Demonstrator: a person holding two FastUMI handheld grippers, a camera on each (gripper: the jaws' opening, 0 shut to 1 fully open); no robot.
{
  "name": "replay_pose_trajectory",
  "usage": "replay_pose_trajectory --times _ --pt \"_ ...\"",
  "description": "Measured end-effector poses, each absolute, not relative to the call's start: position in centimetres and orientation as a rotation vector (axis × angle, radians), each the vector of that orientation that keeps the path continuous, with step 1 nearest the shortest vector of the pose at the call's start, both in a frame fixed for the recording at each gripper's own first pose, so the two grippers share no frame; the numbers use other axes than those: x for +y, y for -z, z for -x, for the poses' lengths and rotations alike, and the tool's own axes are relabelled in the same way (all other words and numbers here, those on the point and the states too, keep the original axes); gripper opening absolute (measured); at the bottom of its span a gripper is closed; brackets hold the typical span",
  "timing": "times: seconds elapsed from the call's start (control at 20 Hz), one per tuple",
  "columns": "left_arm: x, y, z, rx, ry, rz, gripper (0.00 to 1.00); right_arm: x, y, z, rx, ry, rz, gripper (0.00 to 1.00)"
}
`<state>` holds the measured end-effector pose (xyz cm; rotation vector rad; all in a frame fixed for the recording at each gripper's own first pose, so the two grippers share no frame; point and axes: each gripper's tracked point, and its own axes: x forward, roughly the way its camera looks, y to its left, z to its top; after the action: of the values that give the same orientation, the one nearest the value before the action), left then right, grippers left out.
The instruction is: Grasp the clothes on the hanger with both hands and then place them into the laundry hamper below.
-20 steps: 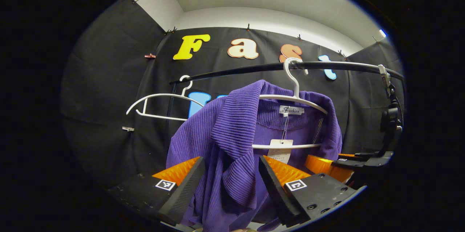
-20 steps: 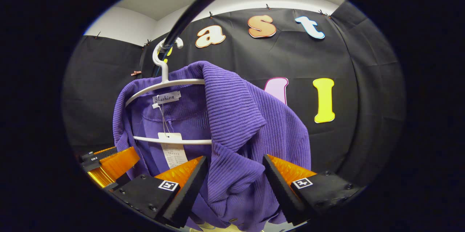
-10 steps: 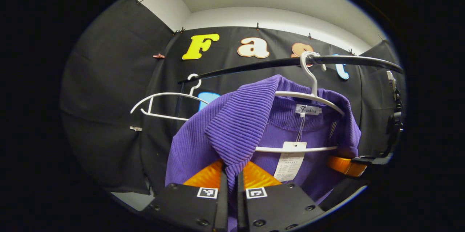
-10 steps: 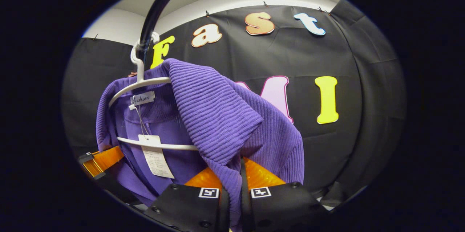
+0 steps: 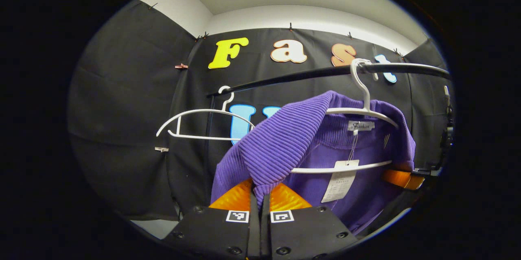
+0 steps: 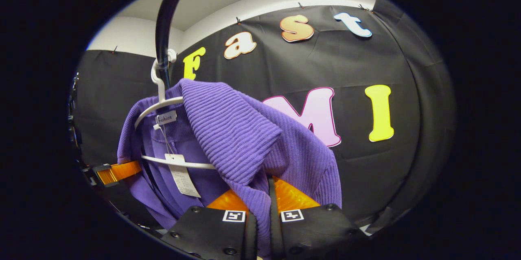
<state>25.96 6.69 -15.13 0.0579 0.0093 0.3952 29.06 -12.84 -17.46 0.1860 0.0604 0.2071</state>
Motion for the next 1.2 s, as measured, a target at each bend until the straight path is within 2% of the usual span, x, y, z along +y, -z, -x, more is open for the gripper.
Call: replay_pose_trajectory --times 0.05,0.1,0.15,0.2,0.4,0.55,0.8,0.9,1.0,1.05,1.1,1.15,1.2 --pt "7.0 15.0 -26.0 0.012 -0.404 -0.064 0.05 -13.3 17.2 -29.1 0.051 -0.214 -0.199 0.12" --pt "7.3 14.6 -26.0 0.011 -0.415 -0.076 0.05 -13.7 16.8 -29.1 0.038 -0.221 -0.224 0.17" --pt "7.7 14.2 -26.0 0.006 -0.425 -0.087 0.05 -14.2 16.5 -29.2 0.027 -0.225 -0.257 0.12" --pt "7.9 13.8 -25.9 0.001 -0.432 -0.092 0.05 -14.7 16.4 -29.3 0.026 -0.233 -0.301 0.17" --pt "9.0 11.7 -25.3 -0.021 -0.455 -0.118 0.05 -15.5 16.2 -29.5 0.038 -0.238 -0.37 0.17" --pt "9.7 8.9 -25.2 -0.074 -0.485 -0.153 0.05 -16.6 12.9 -29.3 -0.03 -0.243 -0.362 0.17" --pt "10.8 5.6 -25.9 -0.121 -0.46 -0.289 0.03 -17.5 10.2 -30.2 -0.066 -0.263 -0.503 0.17" --pt "11.7 4.8 -26.5 -0.116 -0.44 -0.317 0.05 -17.1 9.8 -30.4 -0.065 -0.285 -0.52 0.12" --pt "12.7 4.5 -26.8 -0.108 -0.432 -0.305 0.07 -16.7 9.7 -30.1 -0.058 -0.305 -0.513 0.16" --pt "12.8 4.4 -26.8 -0.104 -0.423 -0.292 0.05 -16.7 10.0 -29.9 -0.052 -0.31 -0.503 0.12" --pt "12.7 4.3 -26.8 -0.102 -0.418 -0.281 0.03 -16.7 10.2 -29.7 -0.04 -0.317 -0.495 0.12" --pt "12.5 4.5 -26.7 -0.101 -0.414 -0.284 0.05 -16.9 10.3 -29.4 -0.035 -0.317 -0.492 0.16" --pt "12.2 4.4 -26.6 -0.1 -0.412 -0.299 0.05 -17.1 10.0 -29.0 -0.036 -0.317 -0.491 0.12"
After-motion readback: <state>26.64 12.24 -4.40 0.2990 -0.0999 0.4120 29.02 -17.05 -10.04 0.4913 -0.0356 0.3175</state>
